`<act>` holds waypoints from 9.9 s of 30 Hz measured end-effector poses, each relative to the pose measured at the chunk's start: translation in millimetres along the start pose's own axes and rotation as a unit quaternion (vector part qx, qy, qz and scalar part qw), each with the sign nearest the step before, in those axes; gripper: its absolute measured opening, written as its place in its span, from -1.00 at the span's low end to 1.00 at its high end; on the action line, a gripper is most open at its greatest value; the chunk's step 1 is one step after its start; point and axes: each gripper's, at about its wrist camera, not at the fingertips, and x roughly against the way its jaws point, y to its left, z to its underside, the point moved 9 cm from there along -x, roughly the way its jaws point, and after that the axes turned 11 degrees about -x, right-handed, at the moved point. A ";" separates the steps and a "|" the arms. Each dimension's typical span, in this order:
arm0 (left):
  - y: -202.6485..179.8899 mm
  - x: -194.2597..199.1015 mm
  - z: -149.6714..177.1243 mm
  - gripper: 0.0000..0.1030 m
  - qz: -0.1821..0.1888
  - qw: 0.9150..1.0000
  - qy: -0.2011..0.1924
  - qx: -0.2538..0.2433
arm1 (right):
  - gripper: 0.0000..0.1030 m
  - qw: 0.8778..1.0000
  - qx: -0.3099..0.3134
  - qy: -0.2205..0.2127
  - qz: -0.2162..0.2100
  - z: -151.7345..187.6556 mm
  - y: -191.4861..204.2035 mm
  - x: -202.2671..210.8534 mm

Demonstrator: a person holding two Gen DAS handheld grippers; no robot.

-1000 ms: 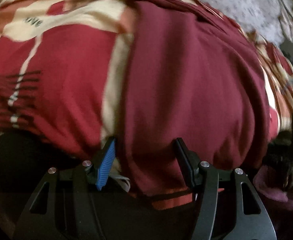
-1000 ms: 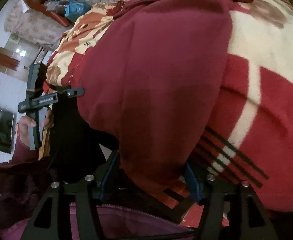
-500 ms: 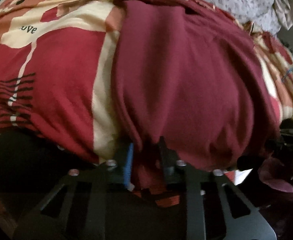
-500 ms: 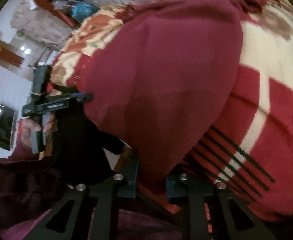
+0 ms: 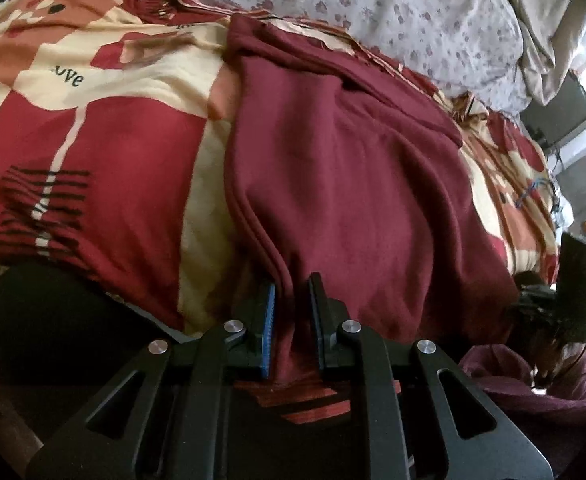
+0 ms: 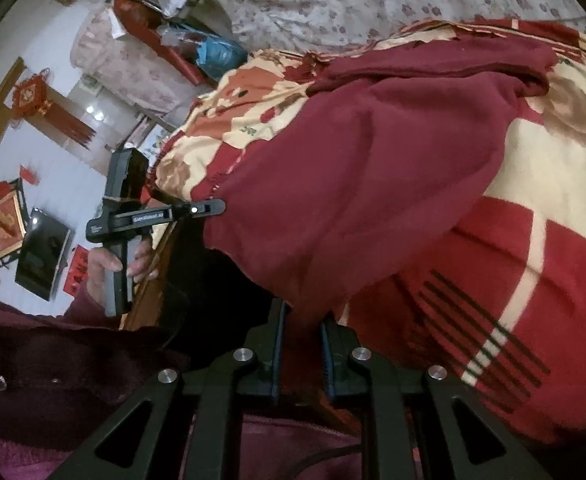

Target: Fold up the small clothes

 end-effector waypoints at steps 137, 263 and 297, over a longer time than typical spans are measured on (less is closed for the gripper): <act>62.8 -62.5 -166.4 -0.51 0.061 0.997 -0.035 -0.017 | -0.31 0.952 -0.081 -0.187 0.229 -189.5 -107.2 66.0; 78.3 -109.4 -214.5 0.25 0.054 0.995 -0.068 0.053 | 0.10 0.973 0.006 -0.006 0.229 -374.3 -13.6 -232.9; -110.7 -60.3 -272.6 -0.73 0.093 0.985 -0.088 -0.117 | -0.48 0.981 -0.005 -0.105 0.162 -361.4 -19.0 -31.1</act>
